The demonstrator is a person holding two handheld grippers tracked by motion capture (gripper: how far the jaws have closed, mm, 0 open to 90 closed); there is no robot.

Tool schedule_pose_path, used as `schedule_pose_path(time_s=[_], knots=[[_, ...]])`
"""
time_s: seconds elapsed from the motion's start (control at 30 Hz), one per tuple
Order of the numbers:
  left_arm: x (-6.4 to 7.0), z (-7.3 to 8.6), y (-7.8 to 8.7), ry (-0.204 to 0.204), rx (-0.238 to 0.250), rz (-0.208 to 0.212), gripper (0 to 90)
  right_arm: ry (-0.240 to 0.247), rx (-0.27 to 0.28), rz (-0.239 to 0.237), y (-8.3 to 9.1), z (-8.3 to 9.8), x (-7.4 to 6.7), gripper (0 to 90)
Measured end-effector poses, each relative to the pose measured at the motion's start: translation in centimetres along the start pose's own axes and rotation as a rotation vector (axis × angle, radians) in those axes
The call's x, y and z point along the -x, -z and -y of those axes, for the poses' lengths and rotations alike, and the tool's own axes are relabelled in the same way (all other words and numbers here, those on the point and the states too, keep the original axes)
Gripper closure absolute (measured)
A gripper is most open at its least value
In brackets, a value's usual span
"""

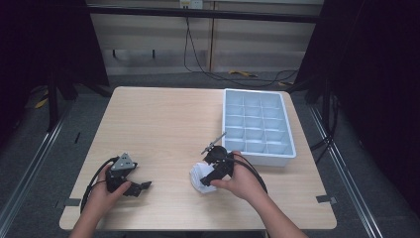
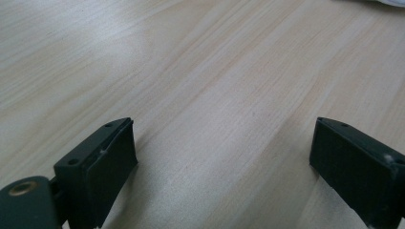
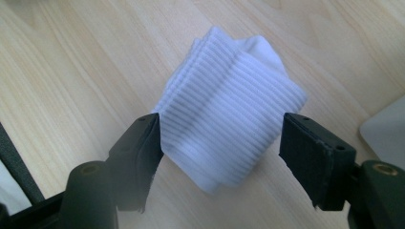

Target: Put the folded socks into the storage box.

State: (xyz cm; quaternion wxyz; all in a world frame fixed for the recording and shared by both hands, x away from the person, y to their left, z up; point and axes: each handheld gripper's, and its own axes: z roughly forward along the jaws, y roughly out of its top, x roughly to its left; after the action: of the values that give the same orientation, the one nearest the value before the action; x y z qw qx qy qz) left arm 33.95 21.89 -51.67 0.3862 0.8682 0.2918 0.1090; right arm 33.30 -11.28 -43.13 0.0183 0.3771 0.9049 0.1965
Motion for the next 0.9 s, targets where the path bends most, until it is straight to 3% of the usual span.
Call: schedule_pose_path(time_s=[0.2, 0.63, 0.73, 0.8, 0.9], knots=[[0.0, 0.0, 0.0, -0.001, -0.001, 0.0, 8.2, -0.02, 0.003, -0.018, -0.7, -0.1, 0.2, 29.5], [0.0, 0.0, 0.0, 0.0, -0.001, 0.0, 8.2, 0.021, 0.005, -0.022, -0.6, -0.2, -0.6, 30.1], [0.0, 0.0, 0.0, 0.0, -0.001, 0.0, 8.2, 0.04, 0.019, -0.037, -0.4, -0.5, -0.9, 35.4], [0.0, 0.0, 0.0, 0.0, -0.003, 0.0, 8.1, 0.054, 0.037, -0.069, -0.2, -0.8, -1.4, 51.3], [0.0, 0.0, 0.0, 0.0, -0.002, 0.0, 8.1, 0.082, 0.007, -0.104, -0.6, -1.1, -2.1, 53.1]])
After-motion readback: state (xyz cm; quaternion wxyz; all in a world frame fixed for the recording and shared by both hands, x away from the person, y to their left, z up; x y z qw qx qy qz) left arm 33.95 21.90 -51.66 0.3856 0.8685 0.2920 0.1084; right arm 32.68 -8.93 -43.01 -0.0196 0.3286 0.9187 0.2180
